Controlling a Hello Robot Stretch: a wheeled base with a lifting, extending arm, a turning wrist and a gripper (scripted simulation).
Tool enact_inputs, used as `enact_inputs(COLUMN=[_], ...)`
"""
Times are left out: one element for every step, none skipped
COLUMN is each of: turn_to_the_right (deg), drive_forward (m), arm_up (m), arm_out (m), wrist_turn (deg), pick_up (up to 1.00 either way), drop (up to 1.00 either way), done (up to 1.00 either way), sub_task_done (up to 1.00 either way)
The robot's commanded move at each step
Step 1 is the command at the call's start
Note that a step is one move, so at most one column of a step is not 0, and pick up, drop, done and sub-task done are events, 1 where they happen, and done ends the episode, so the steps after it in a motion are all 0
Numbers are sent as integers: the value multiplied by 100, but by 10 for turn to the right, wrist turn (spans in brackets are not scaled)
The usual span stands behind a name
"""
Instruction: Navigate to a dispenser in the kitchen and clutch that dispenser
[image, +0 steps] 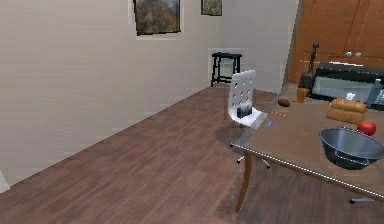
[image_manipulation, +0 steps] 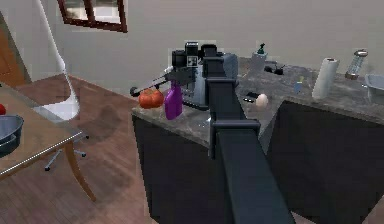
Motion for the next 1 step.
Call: enact_inputs(turn_to_the_right=[0], drive_forward=[0], arm_up=[0], arm_out=[0], wrist_turn=[240], pick_up=[0], drop=[0], done=[0], sub_task_done=[0])
